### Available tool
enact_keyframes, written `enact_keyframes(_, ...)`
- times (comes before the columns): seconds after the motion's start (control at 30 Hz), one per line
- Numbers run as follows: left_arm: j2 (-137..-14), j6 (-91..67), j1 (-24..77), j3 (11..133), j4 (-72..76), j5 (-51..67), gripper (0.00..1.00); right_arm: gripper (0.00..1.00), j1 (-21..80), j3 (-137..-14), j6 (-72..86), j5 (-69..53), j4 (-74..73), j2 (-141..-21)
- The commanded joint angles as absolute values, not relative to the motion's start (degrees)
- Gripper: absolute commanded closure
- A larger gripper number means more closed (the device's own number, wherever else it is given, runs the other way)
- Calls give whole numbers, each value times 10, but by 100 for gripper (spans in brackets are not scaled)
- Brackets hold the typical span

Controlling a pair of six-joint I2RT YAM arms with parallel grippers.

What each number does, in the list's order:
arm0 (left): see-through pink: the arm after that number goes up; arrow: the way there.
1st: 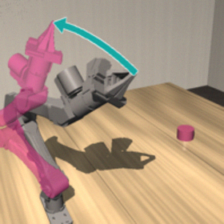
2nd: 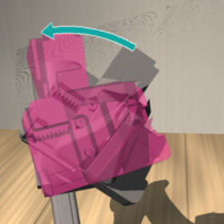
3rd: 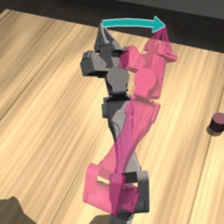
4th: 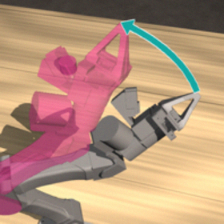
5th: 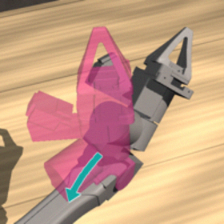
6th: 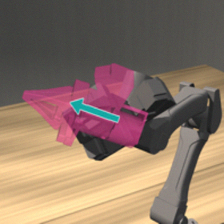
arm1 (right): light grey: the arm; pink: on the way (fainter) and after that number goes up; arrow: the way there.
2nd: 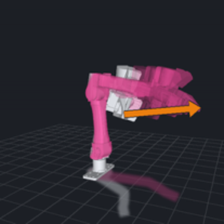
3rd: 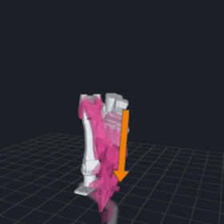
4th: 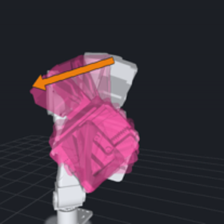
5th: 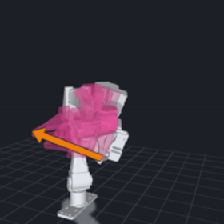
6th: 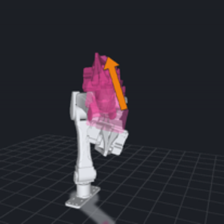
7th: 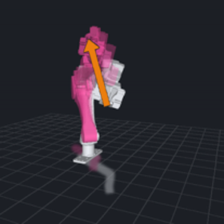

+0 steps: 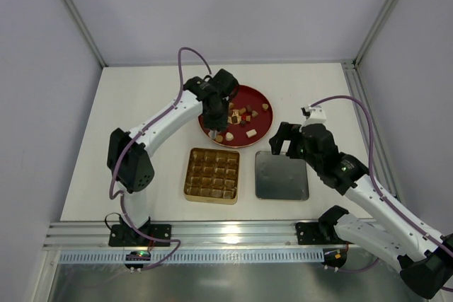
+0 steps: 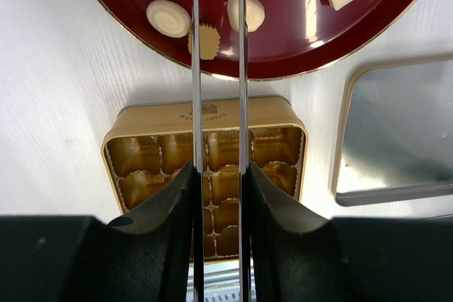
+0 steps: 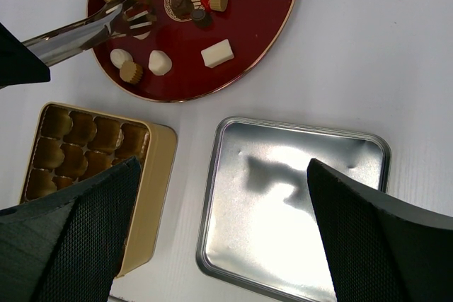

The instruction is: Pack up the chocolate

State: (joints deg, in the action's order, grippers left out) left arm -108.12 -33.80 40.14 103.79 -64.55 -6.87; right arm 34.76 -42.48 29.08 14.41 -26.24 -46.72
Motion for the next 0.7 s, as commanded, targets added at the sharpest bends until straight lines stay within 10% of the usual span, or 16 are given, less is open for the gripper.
enact_keyframes(0.0, -1037, -330, 399, 1056, -662, -76, 68, 0, 348, -428, 296, 150, -245, -472)
enact_keyframes(0.67, -880, -339, 400, 995, -721, -76, 68, 0, 348, -446, 292, 146, -231, -504)
